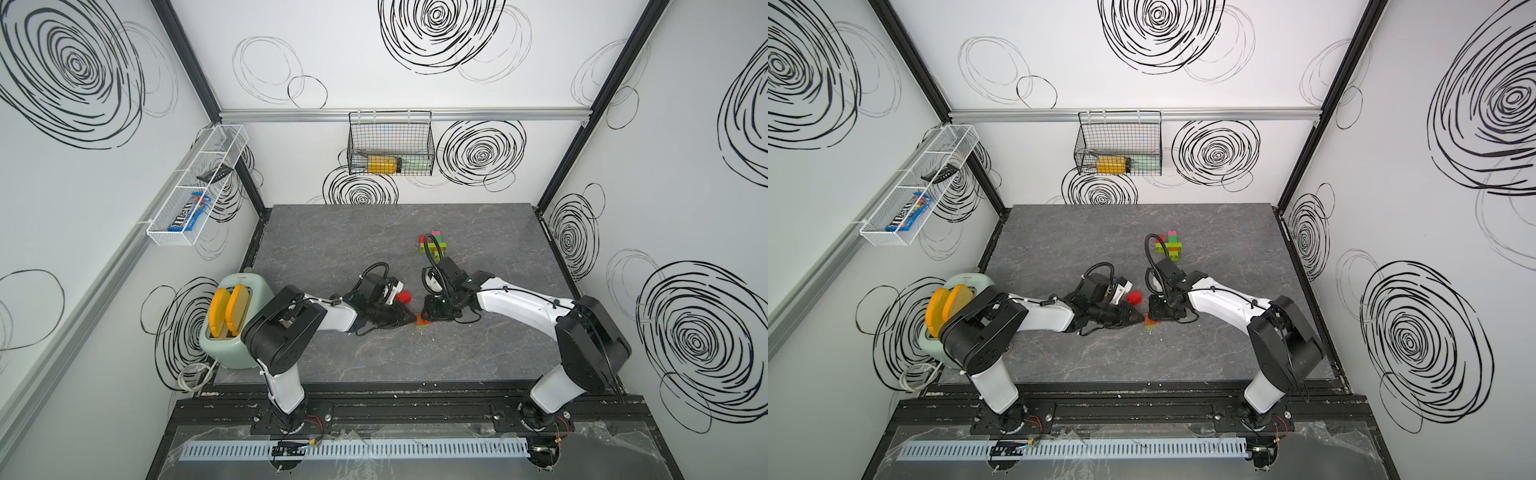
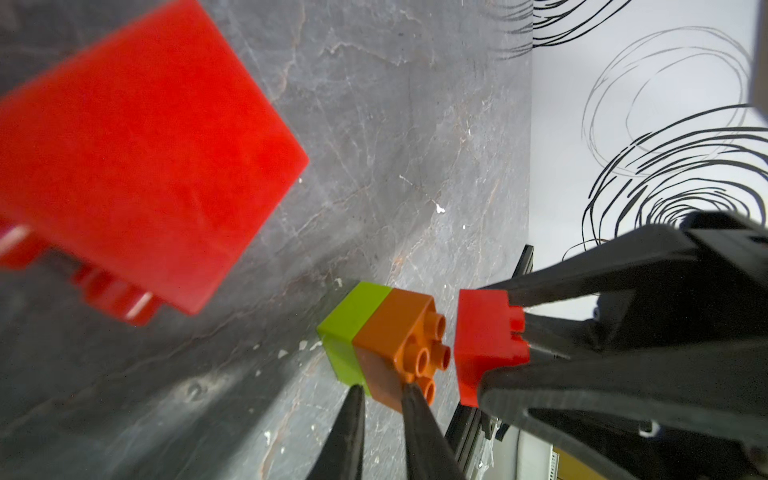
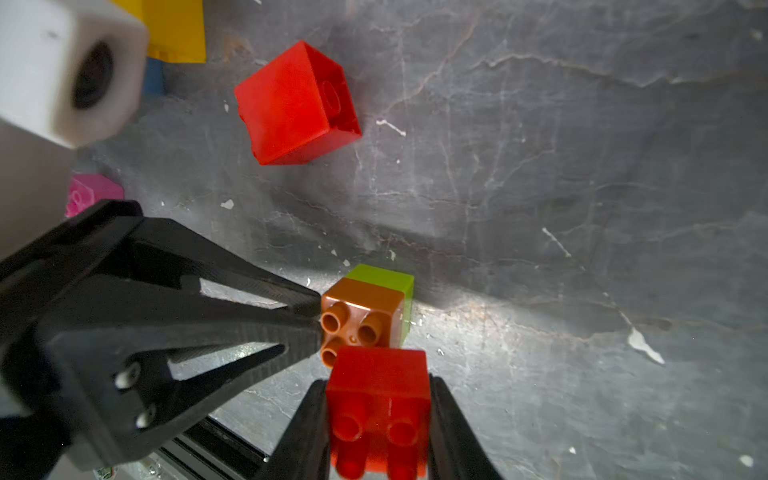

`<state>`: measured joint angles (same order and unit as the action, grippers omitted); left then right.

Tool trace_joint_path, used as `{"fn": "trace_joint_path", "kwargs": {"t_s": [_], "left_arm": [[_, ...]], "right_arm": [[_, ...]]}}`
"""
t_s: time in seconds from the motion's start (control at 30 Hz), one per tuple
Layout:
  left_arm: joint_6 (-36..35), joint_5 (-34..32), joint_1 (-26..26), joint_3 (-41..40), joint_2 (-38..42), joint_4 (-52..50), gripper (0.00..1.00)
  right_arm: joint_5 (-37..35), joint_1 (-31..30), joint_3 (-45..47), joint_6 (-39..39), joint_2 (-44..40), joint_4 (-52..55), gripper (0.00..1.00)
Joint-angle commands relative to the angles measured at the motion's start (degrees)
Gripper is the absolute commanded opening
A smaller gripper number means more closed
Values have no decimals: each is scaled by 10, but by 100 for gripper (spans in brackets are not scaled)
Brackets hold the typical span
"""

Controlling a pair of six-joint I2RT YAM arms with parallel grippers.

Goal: Assemble the number 4 with lego
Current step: Assemble the lego brick with the lego brick.

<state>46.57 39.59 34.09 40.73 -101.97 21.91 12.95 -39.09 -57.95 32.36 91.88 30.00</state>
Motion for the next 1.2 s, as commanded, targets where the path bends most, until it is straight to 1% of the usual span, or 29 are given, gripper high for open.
{"fn": "trace_joint_path", "kwargs": {"t_s": [0.0,0.2,0.37,0.47,0.6,0.77,1.03,1.17], "left_arm": [[5,3,1,-3,-11,10,22],[6,4,2,-4,-12,12,22],[6,4,2,-4,-12,13,22],[6,5,1,-5,-11,12,22],[5,3,1,-6,-10,13,22],[6,4,1,-6,-10,13,22],[6,3,1,-6,-10,12,22],[7,4,1,-5,-11,13,22]], "right_arm": [[10,0,10,6,11,-11,0],[10,-2,20,10,21,-21,0],[10,1,4,11,13,-22,0],[0,5,-18,-11,9,4,0],[-20,11,-45,-70,17,41,0],[-12,14,-80,-121,50,73,0],[-3,12,-75,-125,86,72,0],[7,10,-69,-123,89,69,0]]}}
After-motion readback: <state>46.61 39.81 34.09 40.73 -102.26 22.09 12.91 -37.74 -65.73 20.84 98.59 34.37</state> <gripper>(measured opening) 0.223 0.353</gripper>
